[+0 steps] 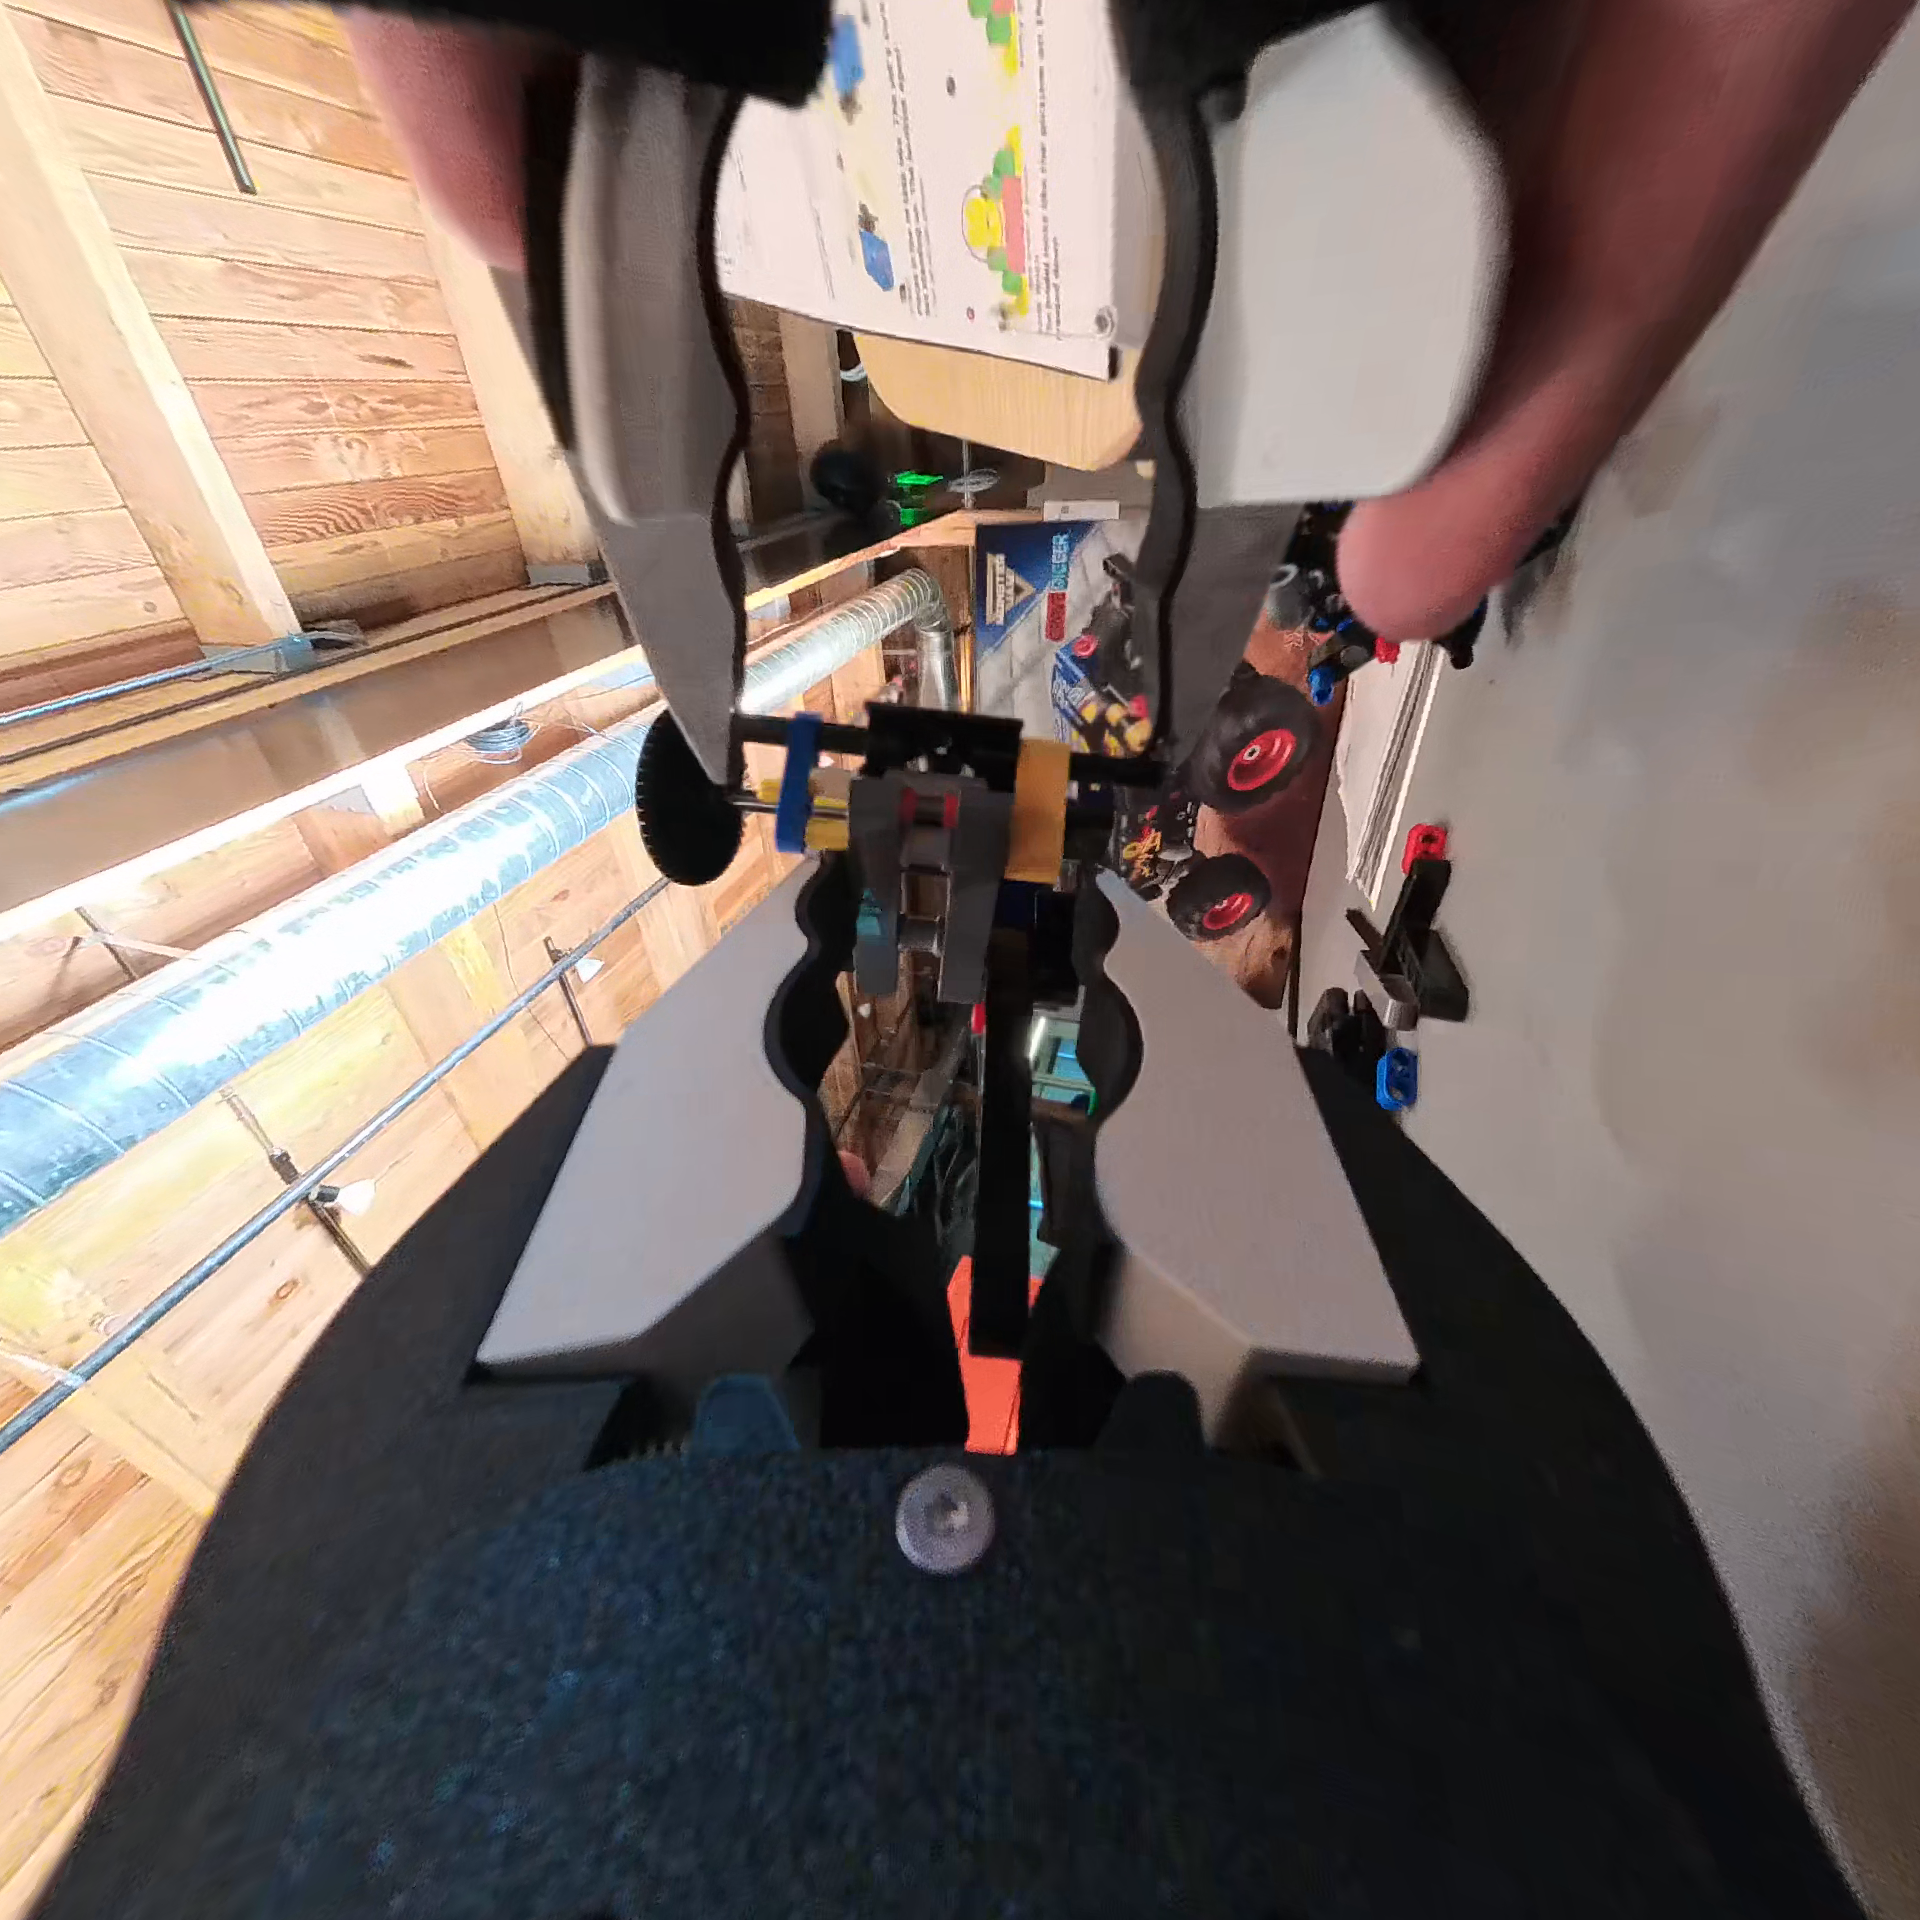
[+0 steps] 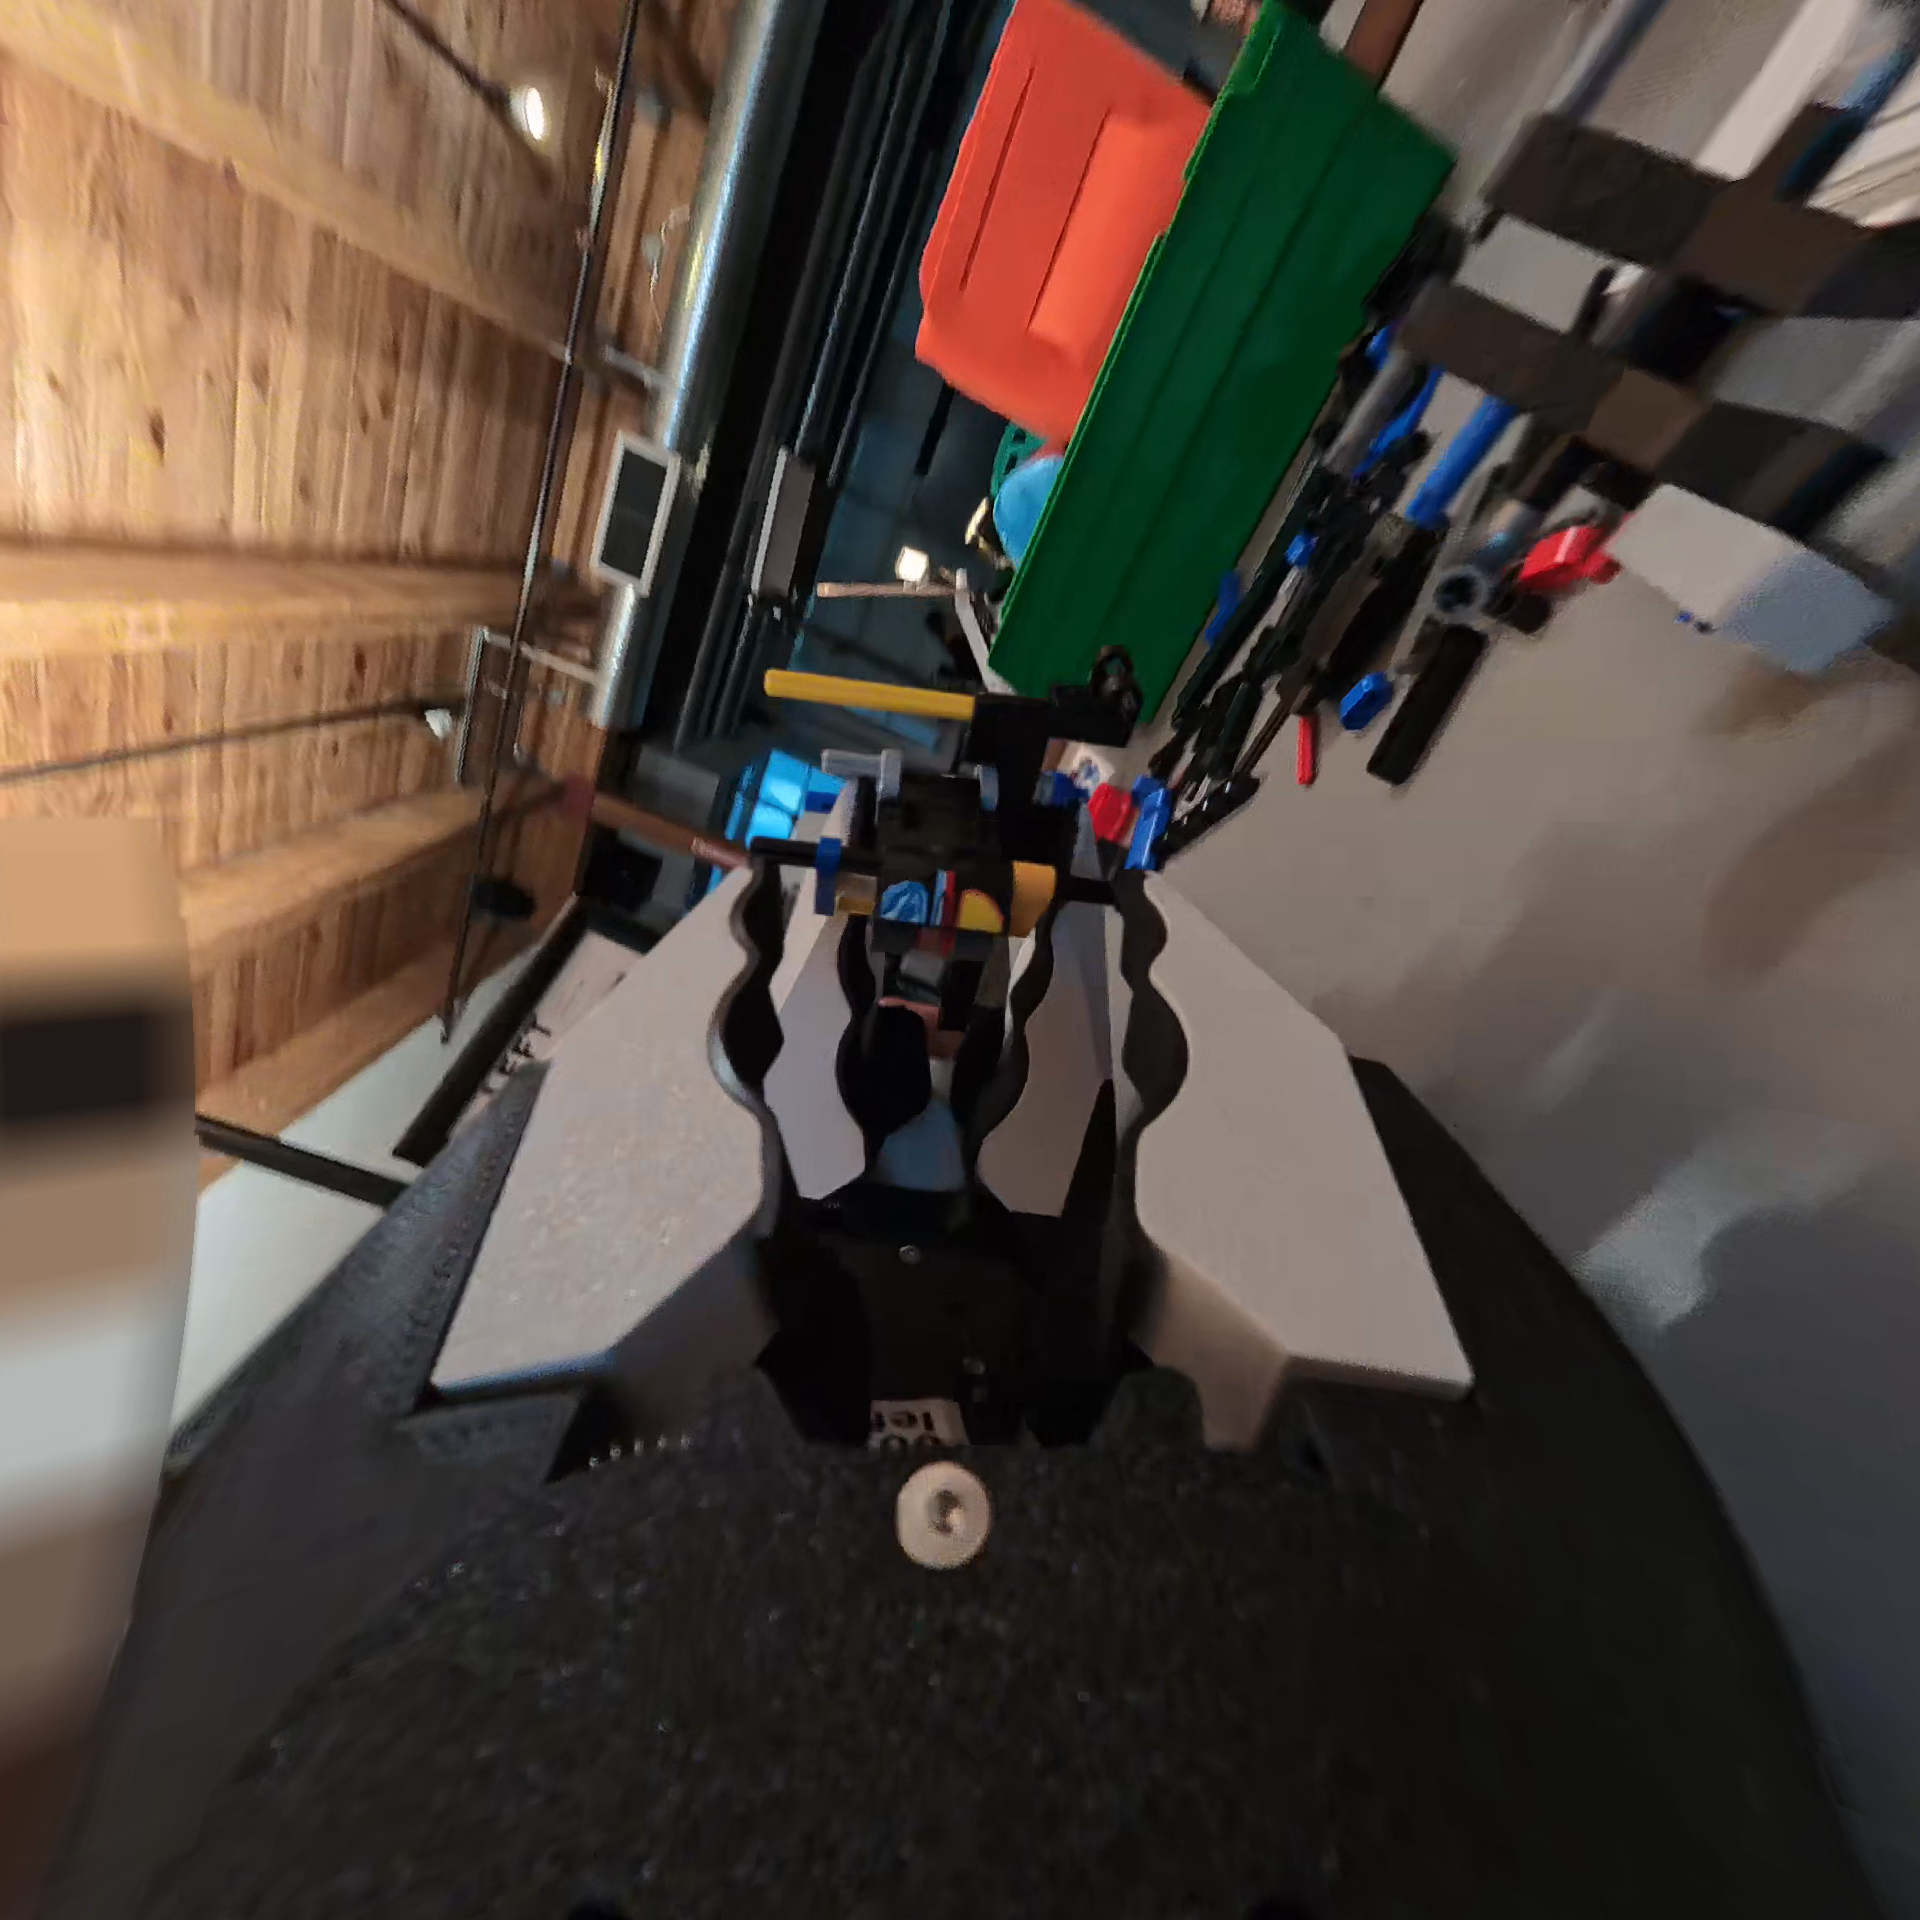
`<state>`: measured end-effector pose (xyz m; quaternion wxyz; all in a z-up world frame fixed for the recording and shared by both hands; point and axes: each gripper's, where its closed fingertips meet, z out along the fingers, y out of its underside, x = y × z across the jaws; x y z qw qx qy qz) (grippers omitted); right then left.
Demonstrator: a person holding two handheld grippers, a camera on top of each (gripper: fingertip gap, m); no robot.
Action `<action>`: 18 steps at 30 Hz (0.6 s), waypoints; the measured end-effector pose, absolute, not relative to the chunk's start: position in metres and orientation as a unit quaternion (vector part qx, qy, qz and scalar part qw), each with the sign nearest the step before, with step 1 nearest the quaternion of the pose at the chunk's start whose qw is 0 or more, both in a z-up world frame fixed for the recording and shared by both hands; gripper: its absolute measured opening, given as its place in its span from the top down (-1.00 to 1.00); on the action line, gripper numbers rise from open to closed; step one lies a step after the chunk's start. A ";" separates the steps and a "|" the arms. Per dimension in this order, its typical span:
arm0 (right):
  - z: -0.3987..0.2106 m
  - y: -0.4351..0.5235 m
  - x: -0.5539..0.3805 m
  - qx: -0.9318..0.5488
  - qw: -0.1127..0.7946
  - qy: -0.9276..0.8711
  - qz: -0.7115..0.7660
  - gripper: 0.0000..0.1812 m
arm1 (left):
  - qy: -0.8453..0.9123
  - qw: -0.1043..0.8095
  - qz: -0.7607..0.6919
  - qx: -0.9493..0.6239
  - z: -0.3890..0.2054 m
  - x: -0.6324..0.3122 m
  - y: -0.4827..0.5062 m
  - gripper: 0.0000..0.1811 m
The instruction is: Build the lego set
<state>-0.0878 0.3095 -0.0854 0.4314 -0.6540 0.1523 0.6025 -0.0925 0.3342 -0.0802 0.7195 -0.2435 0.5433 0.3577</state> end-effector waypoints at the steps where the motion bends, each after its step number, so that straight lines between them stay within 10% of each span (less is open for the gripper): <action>1: -0.088 0.310 -0.085 -0.649 0.432 0.168 0.603 0.28 | 0.541 0.716 0.366 -0.245 -0.080 -0.092 0.337 0.56; 18: -0.080 0.310 -0.085 -0.601 0.420 0.182 0.655 0.33 | 0.540 0.709 0.378 -0.250 -0.080 -0.083 0.334 0.56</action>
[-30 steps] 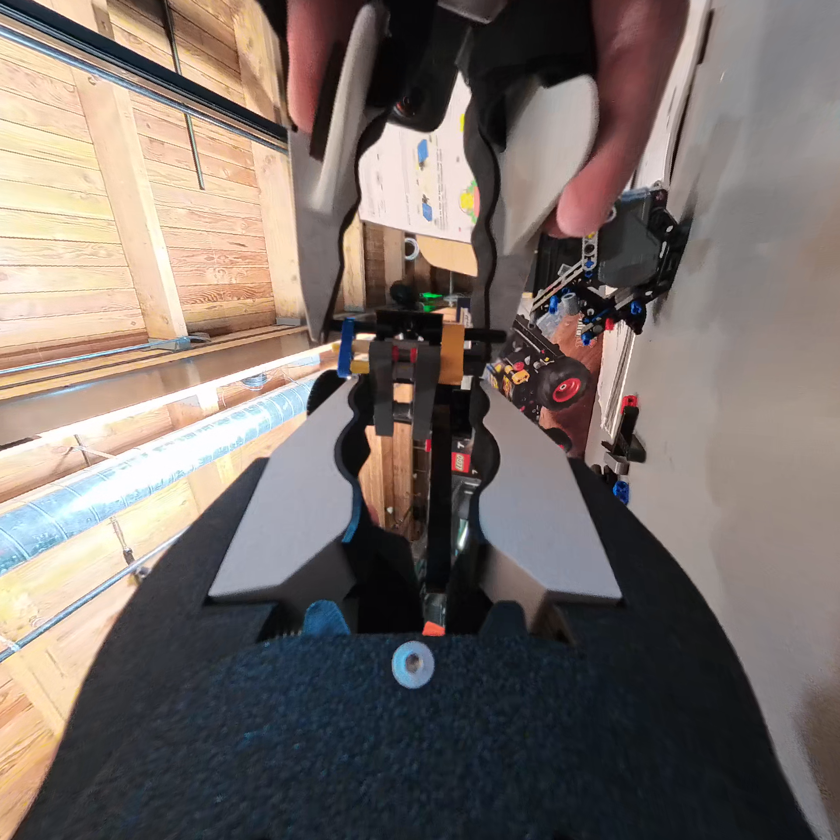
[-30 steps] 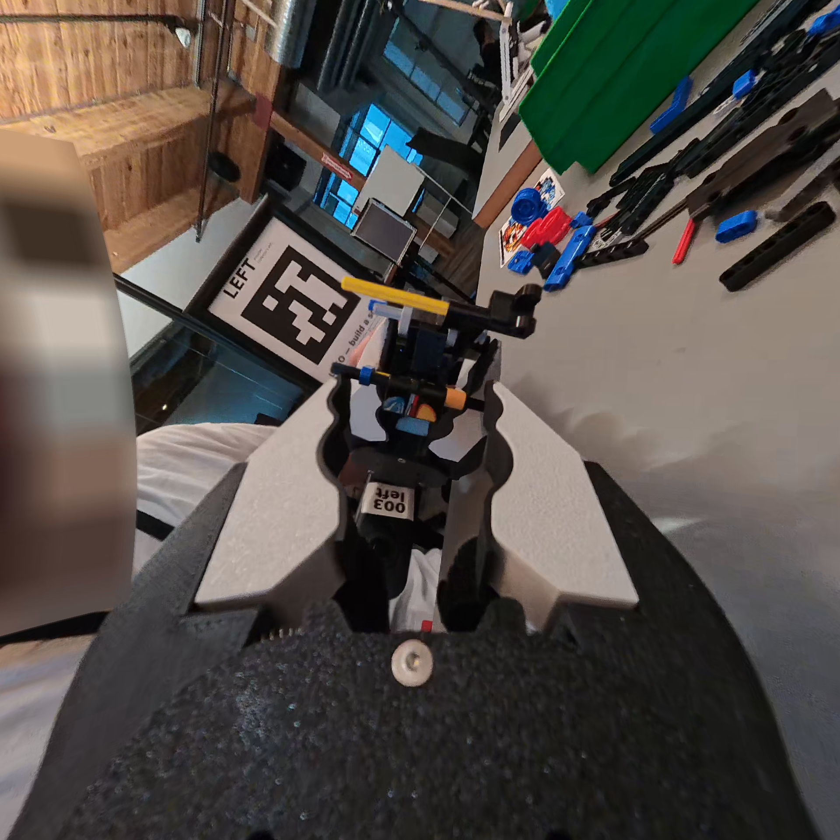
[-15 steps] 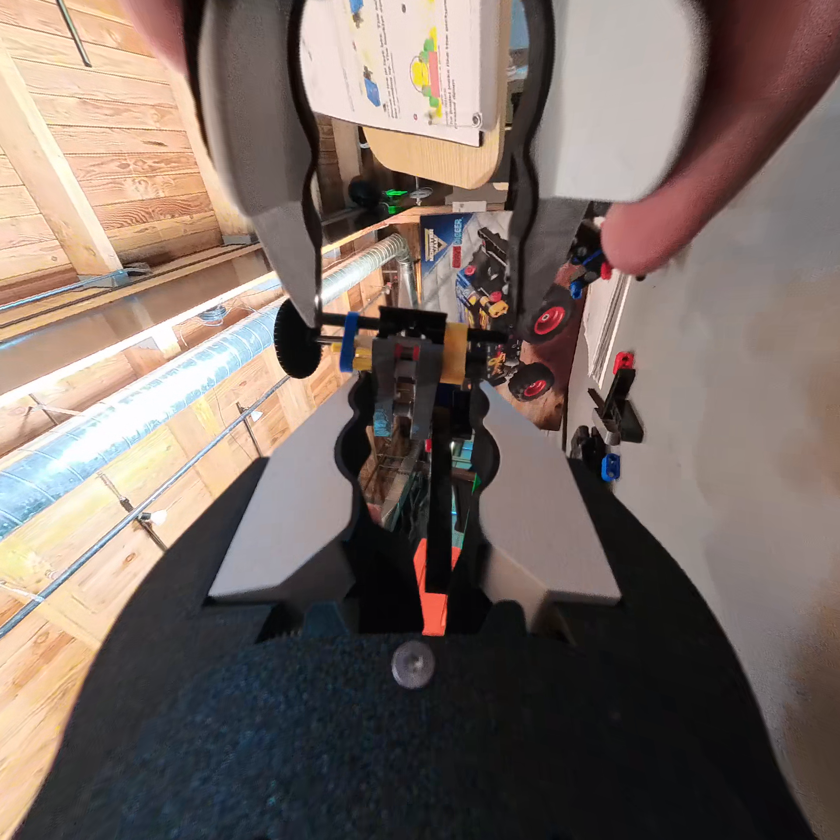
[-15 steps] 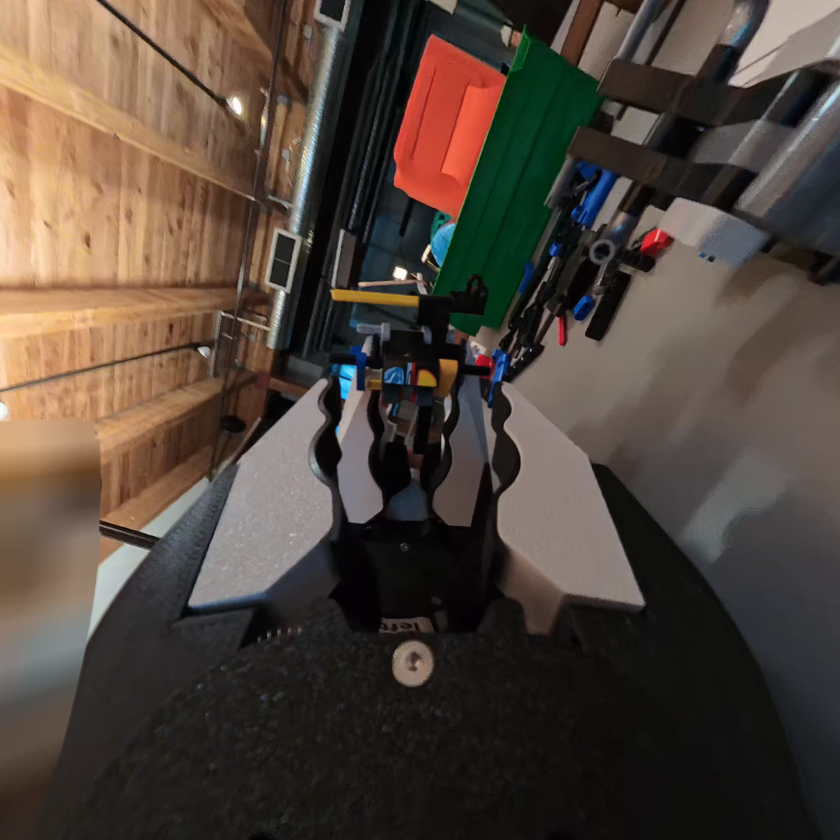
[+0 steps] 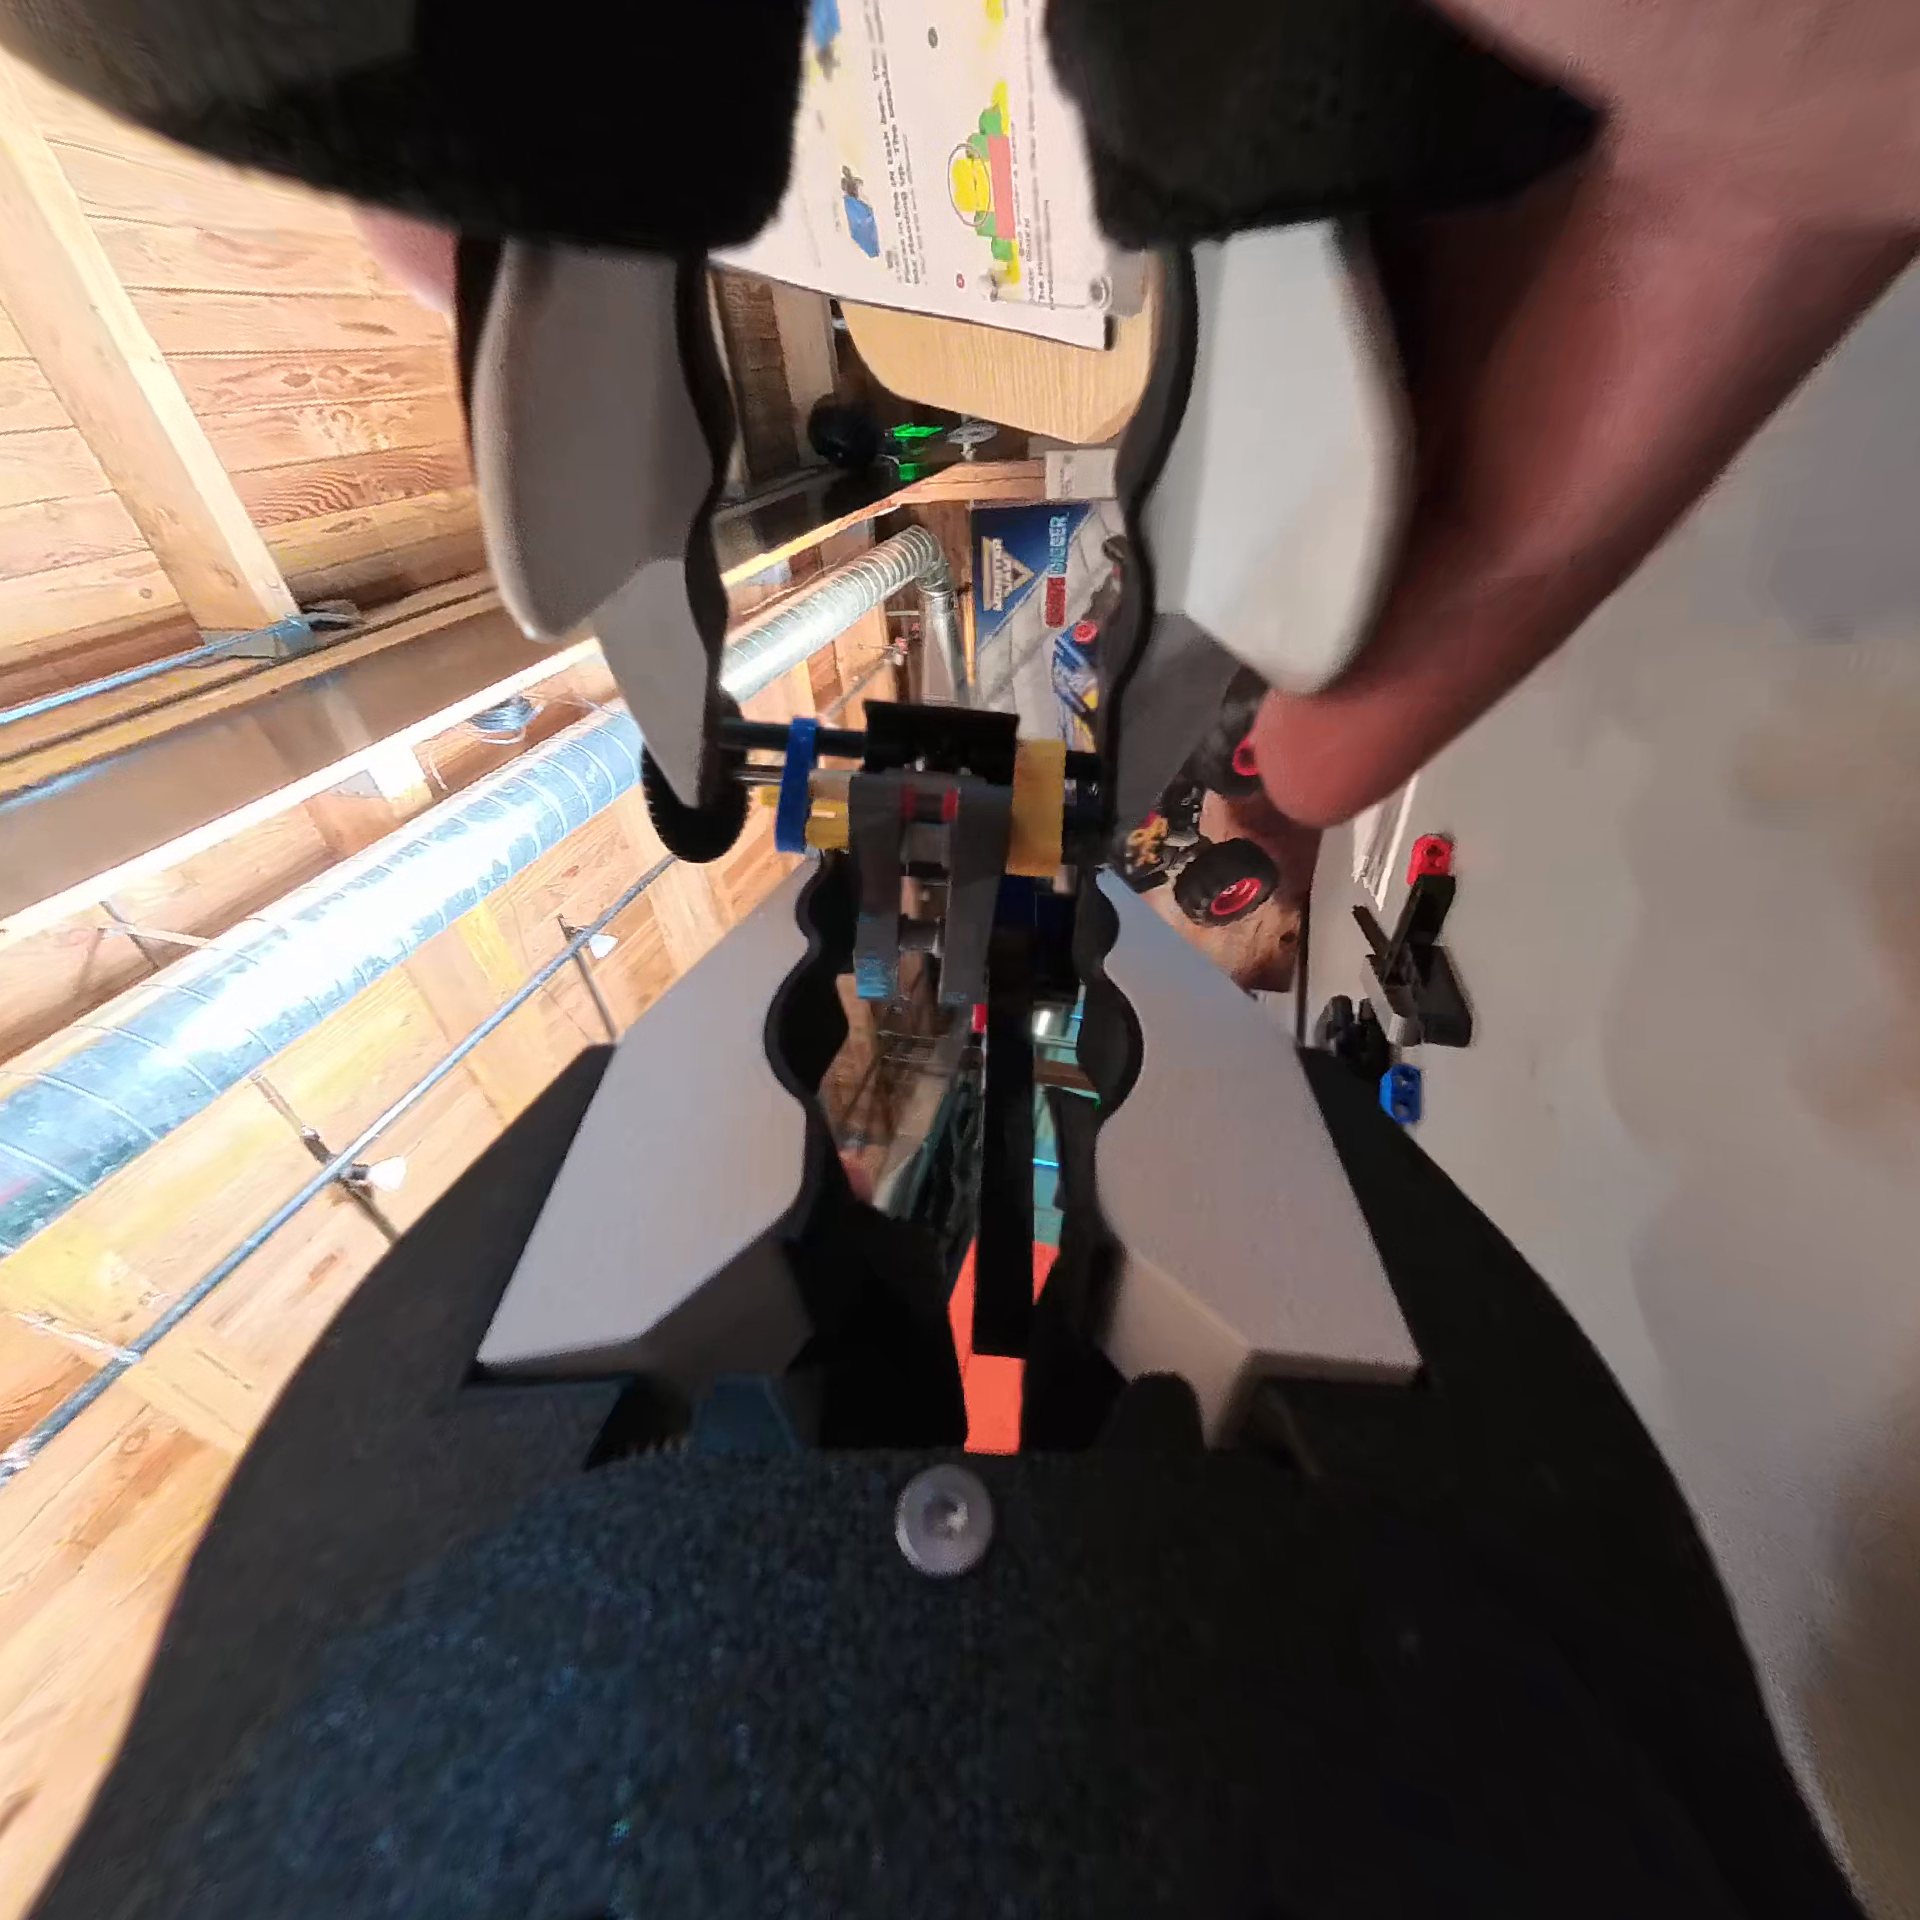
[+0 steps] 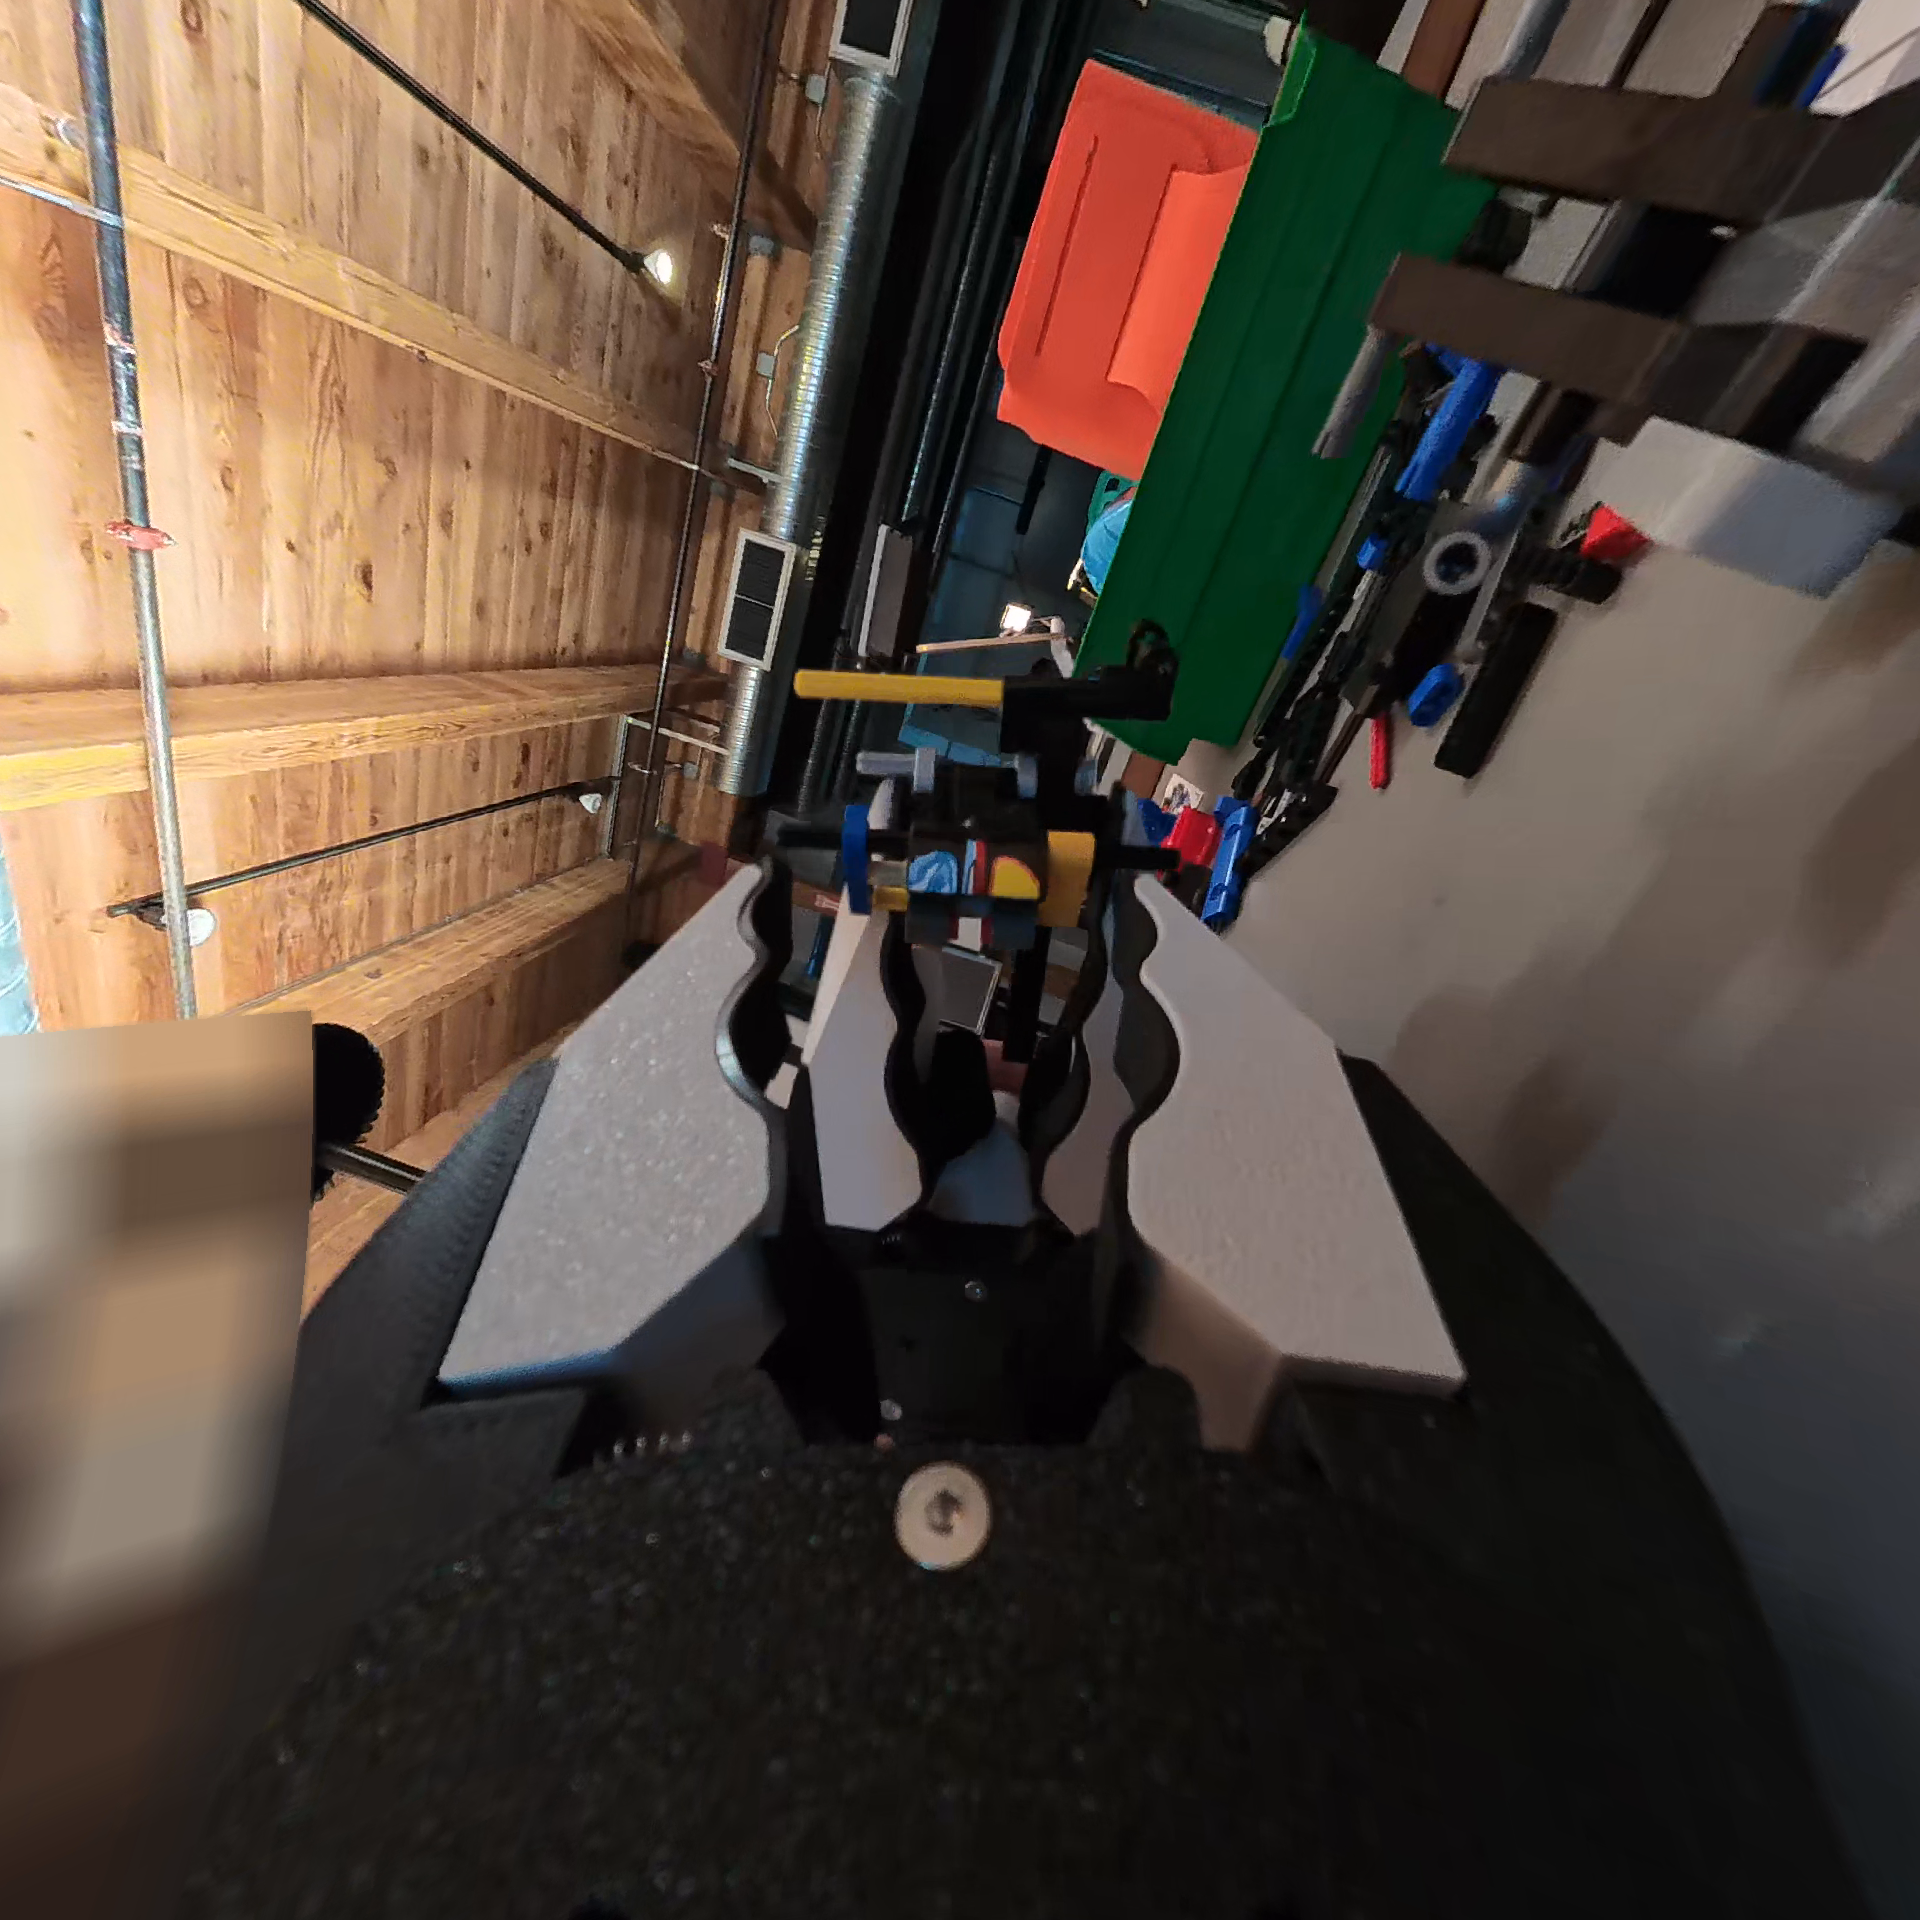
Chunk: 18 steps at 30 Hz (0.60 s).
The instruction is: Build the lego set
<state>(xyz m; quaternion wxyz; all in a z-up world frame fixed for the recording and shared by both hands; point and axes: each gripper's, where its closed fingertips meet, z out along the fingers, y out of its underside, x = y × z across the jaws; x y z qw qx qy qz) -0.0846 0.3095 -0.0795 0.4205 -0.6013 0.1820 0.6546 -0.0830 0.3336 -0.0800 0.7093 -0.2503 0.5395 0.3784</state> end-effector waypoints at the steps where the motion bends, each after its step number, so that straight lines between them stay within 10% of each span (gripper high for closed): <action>1: -0.080 0.310 -0.085 -0.603 0.417 0.183 0.655 0.36 | 0.540 0.709 0.380 -0.248 -0.080 -0.082 0.332 0.56; 8: -0.083 0.310 -0.082 -0.644 0.433 0.132 0.617 0.51 | 0.546 0.728 0.327 -0.255 -0.085 -0.077 0.320 0.61; 12: -0.080 0.311 -0.070 -0.687 0.473 0.067 0.547 0.52 | 0.581 0.731 0.252 -0.253 -0.095 -0.076 0.289 0.32; 18: -0.045 0.294 -0.051 -0.696 0.540 -0.114 0.459 0.51 | 0.629 0.662 -0.154 -0.377 -0.072 -0.100 0.236 0.30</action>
